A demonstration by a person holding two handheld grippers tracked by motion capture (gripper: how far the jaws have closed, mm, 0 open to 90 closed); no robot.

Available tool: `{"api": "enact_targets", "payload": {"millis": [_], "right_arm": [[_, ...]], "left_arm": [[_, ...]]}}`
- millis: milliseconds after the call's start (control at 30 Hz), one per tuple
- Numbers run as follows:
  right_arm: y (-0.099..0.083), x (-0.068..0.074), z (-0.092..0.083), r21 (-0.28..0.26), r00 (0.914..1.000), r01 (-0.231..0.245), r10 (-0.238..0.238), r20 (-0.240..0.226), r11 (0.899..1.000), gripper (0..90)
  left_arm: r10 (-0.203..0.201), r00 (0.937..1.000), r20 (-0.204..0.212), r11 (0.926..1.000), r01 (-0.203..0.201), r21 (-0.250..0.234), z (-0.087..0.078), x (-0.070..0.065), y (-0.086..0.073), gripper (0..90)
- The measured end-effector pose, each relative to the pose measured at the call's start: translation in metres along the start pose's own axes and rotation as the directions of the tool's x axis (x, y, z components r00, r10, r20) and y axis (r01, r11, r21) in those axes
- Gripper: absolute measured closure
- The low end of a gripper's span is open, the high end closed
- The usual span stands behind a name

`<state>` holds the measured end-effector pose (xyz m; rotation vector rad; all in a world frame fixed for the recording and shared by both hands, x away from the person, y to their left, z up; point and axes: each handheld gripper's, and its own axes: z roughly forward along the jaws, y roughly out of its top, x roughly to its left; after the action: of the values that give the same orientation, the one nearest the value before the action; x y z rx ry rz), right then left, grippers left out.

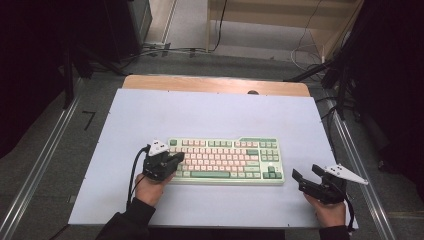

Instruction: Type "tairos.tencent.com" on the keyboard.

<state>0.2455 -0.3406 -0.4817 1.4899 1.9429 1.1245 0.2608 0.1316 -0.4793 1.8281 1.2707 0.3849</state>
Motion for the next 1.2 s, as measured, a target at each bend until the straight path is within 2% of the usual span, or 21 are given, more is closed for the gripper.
{"api": "enact_targets", "payload": {"millis": [400,500,567,600,667,700,733,833,967,1067,1200], "right_arm": [[0.000,0.000,0.000,0.003,1.0000,-0.005,0.005,0.001,1.000,18.3],[0.000,0.001,0.001,0.005,1.0000,-0.001,0.001,0.000,1.000,18.4],[0.000,0.001,0.000,0.003,1.0000,0.000,0.000,-0.001,1.000,18.3],[0.000,0.001,0.000,0.000,1.0000,-0.002,0.002,-0.001,1.000,18.4],[0.001,0.001,-0.001,-0.003,1.0000,-0.006,0.006,-0.002,1.000,18.8],[0.001,0.001,-0.001,-0.003,1.0000,-0.006,0.006,-0.002,1.000,18.8],[0.001,0.001,0.000,-0.004,1.0000,-0.004,0.004,-0.005,1.000,19.2],[0.004,0.008,0.000,-0.013,0.9995,0.016,-0.017,-0.026,1.000,23.4],[0.006,0.015,0.002,-0.017,0.9981,0.034,-0.035,-0.052,0.999,28.3],[0.011,0.026,0.004,-0.023,0.9950,0.050,-0.051,-0.085,0.998,34.2],[0.017,0.035,0.009,-0.025,0.9920,0.065,-0.067,-0.107,0.998,38.1]], "left_arm": [[0.021,0.9991,-0.037,0.9975,-0.019,0.069,0.012,0.000,-0.004,90.0],[0.022,0.9992,-0.033,0.9977,-0.020,0.064,0.012,-0.001,-0.004,90.0],[0.003,0.9999,-0.011,0.9995,-0.003,0.032,0.009,-0.001,-0.004,89.4],[-0.006,1.0000,0.007,0.9999,0.006,0.009,0.006,-0.001,-0.003,74.9],[-0.020,0.9998,0.008,0.9989,0.020,-0.042,0.000,0.000,-0.002,65.2],[-0.027,0.9996,0.004,0.9974,0.027,-0.066,-0.002,0.001,-0.001,65.2],[-0.037,0.9993,0.001,0.9963,0.037,-0.077,-0.003,0.002,-0.001,57.8],[-0.053,0.9984,-0.020,0.9945,0.051,-0.091,-0.005,0.006,-0.002,45.2],[-0.074,0.9960,-0.051,0.9926,0.069,-0.100,-0.005,0.009,-0.003,41.4],[-0.083,0.9951,-0.053,0.9915,0.077,-0.105,-0.005,0.011,-0.003,41.3],[-0.085,0.9950,-0.053,0.9908,0.079,-0.110,-0.005,0.011,-0.004,41.2]]}}
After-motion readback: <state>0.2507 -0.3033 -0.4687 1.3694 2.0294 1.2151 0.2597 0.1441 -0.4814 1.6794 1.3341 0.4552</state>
